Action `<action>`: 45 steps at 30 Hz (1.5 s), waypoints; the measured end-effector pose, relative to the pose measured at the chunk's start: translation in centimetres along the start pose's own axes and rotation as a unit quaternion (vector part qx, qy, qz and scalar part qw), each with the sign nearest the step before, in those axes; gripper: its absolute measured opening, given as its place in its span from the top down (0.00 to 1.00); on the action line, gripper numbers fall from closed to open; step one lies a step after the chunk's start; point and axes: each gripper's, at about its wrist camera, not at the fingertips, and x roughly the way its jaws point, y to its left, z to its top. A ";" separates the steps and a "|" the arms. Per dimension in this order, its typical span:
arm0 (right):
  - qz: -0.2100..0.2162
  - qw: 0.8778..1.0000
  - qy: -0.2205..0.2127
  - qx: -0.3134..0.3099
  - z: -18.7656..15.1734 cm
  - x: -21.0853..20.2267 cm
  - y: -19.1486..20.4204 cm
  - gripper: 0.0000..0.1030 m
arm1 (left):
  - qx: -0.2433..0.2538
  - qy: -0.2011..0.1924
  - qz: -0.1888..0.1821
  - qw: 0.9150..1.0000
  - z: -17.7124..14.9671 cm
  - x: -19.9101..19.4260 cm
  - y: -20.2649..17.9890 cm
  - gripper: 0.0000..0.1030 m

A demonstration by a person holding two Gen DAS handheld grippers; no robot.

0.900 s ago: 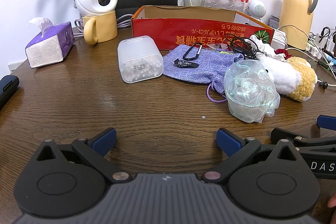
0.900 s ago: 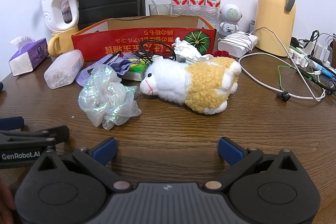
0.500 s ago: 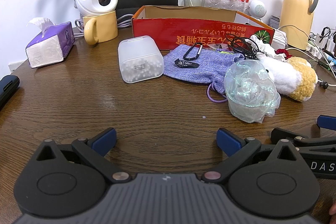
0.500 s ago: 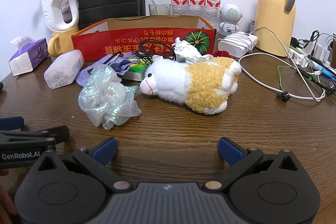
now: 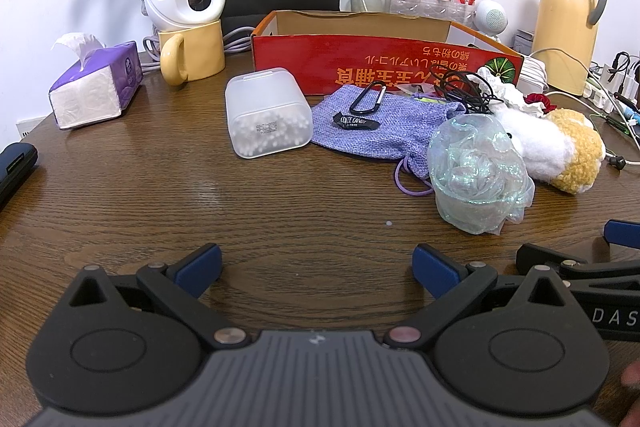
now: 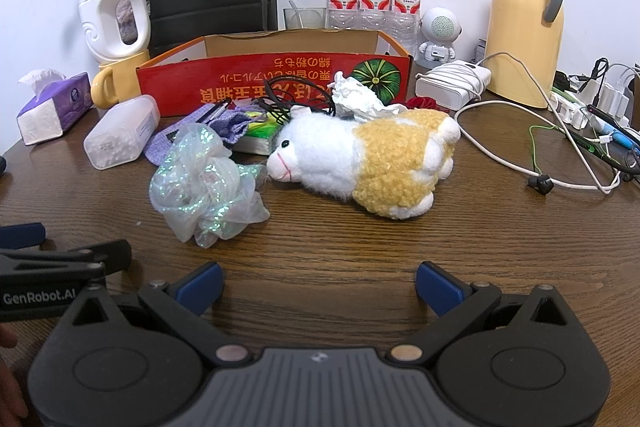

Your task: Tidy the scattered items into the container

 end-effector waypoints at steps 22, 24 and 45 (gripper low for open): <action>0.098 0.993 -0.053 -0.044 1.9 -2.5 0.0 0.09 | -0.020 -0.019 -0.034 0.999 5.6 1.6 4.6 0.00; 0.109 0.990 -0.062 -0.061 2.9 -2.1 0.7 0.13 | -0.022 -0.006 -0.010 1.000 7.5 4.1 5.1 0.00; 0.164 0.980 -0.008 -0.115 5.1 3.3 3.9 0.64 | -0.023 0.032 -0.016 0.999 10.3 9.3 5.6 0.36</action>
